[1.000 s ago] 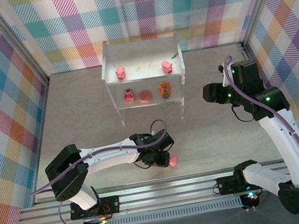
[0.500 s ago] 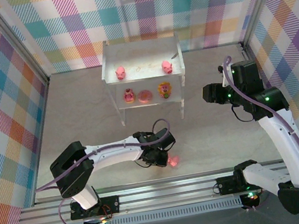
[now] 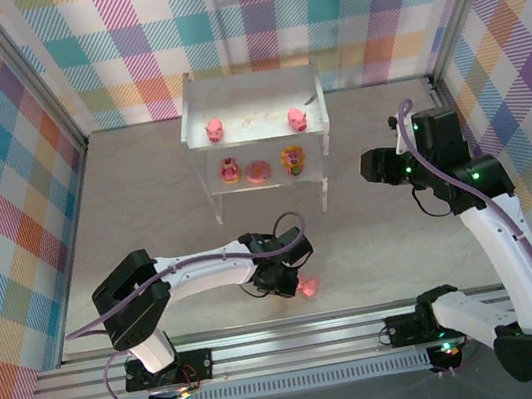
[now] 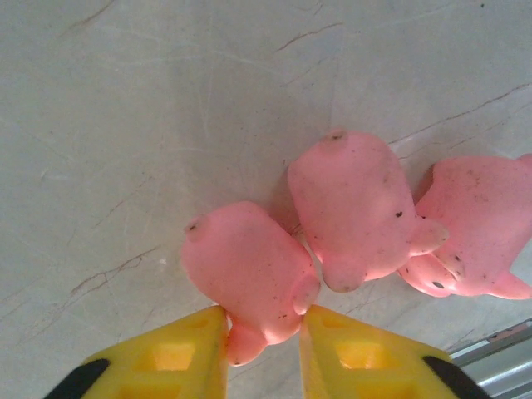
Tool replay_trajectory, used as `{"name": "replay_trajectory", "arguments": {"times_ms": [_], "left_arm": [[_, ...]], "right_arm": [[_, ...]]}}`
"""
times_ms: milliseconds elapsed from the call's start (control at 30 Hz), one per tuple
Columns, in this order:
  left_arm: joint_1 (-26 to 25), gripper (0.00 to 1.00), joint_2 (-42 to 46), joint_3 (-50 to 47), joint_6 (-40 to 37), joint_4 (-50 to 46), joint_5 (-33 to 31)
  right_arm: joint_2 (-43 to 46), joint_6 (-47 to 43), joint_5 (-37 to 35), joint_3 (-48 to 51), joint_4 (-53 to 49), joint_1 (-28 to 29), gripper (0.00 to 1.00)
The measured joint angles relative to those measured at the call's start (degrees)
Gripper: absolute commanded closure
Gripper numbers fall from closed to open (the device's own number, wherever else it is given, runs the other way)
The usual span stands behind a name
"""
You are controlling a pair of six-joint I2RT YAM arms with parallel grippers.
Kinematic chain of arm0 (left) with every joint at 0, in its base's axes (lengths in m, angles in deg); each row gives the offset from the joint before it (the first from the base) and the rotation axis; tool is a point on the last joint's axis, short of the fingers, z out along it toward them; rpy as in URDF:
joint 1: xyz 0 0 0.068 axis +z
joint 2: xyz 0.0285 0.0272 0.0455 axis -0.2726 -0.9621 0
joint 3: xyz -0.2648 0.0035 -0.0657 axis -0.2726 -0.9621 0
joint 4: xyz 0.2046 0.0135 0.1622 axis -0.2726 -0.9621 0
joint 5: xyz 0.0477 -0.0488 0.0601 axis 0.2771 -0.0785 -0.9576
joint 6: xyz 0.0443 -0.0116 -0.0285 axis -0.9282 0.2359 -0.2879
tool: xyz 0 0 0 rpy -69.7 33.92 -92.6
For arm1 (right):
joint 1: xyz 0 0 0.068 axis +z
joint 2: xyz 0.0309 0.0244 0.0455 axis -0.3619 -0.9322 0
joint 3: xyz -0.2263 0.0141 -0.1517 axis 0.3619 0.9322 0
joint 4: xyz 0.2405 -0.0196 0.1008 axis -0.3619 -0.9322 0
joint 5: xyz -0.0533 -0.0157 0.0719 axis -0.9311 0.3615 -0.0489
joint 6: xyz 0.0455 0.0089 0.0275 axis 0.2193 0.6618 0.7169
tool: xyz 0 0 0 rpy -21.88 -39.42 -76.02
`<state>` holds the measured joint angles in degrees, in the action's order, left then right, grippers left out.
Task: Place and organize the plastic toys onto the shelf
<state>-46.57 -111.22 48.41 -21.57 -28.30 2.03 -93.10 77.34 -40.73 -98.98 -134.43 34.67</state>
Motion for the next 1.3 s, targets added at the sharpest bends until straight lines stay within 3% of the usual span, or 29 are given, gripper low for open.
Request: {"name": "replay_trajectory", "arguments": {"times_ms": [567, 867, 1100, 1300], "left_arm": [[0.8, 0.84, -1.2, 9.6, -8.1, -10.5, -2.3], [2.1, 0.85, 5.9, 19.5, -11.8, -18.5, -5.6], [7.1, 0.84, 10.1, 37.1, -18.1, -24.9, -7.1], [14.8, 0.84, 7.7, 59.6, -26.9, -29.3, -7.0]], "right_arm": [[0.0, -0.2, 0.1, 0.3, 0.7, -0.4, 0.41], [0.0, -0.3, 0.1, 0.3, 1.5, -0.4, 0.41], [-0.7, -0.4, 0.3, 0.5, 2.5, -0.4, 0.42], [-2.3, -0.4, 1.0, 0.5, 3.2, -0.7, 0.43]]}}
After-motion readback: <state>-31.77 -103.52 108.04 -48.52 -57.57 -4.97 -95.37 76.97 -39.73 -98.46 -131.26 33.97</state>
